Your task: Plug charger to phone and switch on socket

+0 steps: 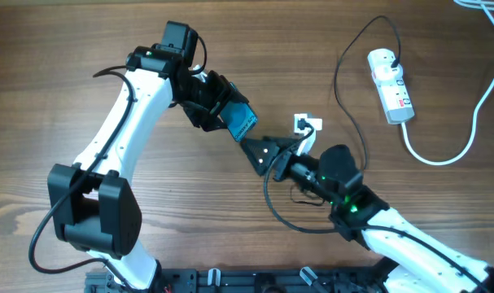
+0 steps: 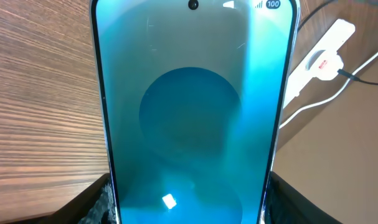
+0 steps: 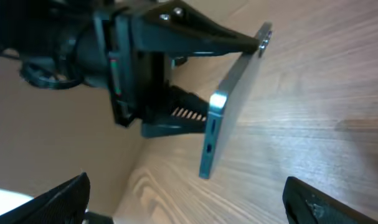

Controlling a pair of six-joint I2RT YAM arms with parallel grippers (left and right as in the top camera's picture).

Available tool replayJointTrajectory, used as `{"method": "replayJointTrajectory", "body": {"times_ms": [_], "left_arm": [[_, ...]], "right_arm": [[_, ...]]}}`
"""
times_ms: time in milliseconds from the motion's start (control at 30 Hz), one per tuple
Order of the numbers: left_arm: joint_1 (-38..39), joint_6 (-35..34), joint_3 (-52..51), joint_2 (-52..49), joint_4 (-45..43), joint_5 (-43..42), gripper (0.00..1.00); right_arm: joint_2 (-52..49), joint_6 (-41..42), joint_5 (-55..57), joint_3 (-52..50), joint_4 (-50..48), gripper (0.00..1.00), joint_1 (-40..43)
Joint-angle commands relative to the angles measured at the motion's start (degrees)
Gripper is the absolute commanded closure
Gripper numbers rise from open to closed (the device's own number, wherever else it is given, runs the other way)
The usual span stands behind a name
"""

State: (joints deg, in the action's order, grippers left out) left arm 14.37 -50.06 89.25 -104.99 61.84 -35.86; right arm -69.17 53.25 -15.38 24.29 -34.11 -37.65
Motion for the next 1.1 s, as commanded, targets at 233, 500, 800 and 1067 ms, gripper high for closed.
{"method": "replayJointTrajectory", "body": {"times_ms": [233,500,800,1067], "left_arm": [[7.0,-1.4,1.0,1.6,-1.7,2.1,0.47],[8.4,-1.4,1.0,1.6,-1.7,2.5,0.47],[10.6,-3.0,1.0,1.6,-3.0,2.8,0.47],[12.8,-3.1,1.0,1.6,-3.0,4.0,0.46]], "right_arm": [[-9.7,6.4,6.6,0.9,-9.0,0.31,-0.4],[-9.7,9.7,9.2,0.9,-8.9,0.62,-0.4],[-9.8,11.5,9.1,0.9,-8.9,0.83,-0.4],[-9.7,13.4,8.9,0.9,-8.8,0.95,-0.4]]}}
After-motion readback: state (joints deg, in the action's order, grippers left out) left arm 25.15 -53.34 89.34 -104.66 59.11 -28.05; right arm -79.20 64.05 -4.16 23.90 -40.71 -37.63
